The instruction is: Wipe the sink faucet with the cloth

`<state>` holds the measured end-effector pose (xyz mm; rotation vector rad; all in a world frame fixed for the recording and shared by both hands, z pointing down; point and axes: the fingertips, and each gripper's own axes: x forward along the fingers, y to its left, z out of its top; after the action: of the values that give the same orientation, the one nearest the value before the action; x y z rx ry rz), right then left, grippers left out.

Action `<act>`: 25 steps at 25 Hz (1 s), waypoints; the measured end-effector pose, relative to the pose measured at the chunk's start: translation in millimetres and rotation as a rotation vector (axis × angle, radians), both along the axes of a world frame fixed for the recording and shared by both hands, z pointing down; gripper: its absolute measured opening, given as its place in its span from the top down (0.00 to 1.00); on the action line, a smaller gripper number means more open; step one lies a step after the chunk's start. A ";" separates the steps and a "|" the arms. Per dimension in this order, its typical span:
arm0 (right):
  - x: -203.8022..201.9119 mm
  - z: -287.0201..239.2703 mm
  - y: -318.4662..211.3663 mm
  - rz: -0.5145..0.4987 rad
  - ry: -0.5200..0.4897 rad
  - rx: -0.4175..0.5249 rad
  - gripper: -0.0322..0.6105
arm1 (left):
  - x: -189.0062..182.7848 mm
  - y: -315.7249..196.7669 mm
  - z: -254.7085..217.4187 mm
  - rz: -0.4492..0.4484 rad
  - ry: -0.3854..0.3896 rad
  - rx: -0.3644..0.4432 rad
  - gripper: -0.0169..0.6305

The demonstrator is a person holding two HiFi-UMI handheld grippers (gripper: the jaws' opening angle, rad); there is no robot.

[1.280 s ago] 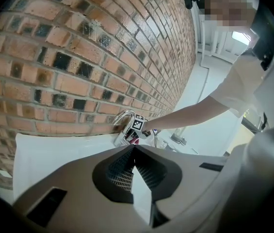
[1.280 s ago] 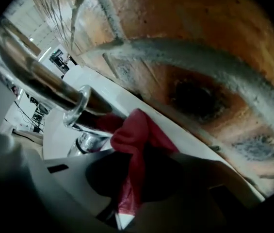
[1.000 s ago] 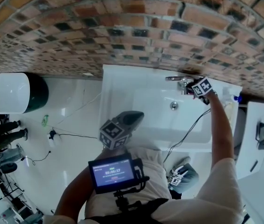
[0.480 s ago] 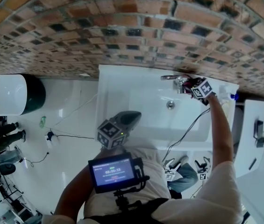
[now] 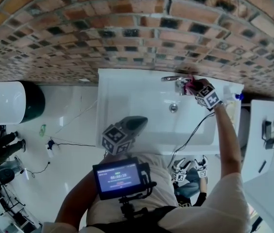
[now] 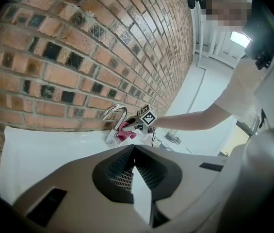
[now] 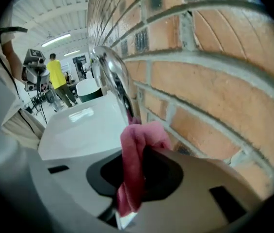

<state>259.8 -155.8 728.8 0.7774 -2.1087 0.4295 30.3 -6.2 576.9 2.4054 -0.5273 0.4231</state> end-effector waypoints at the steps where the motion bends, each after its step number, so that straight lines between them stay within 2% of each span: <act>1: -1.1 -3.3 -0.4 -0.009 0.015 0.019 0.84 | 1.1 0.4 -0.4 0.001 0.002 0.002 0.97; 4: -1.3 -14.0 2.6 -0.019 0.031 0.052 0.84 | 5.4 3.6 -2.9 0.012 0.005 0.001 0.97; 11: -13.2 -71.2 4.0 0.001 -0.041 0.178 0.84 | 8.7 5.6 -2.9 0.014 0.017 -0.005 0.97; 22: -39.4 -135.1 11.6 0.019 -0.174 0.257 0.83 | 7.9 4.2 -1.0 0.011 0.019 -0.009 0.97; 25: -42.7 -148.7 4.9 0.057 -0.230 0.265 0.84 | 5.6 3.1 -1.1 0.006 0.023 -0.013 0.97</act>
<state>217.1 -150.8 580.0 0.9810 -2.3951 0.2825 36.0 -3.1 575.8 2.3971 -0.5053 0.3998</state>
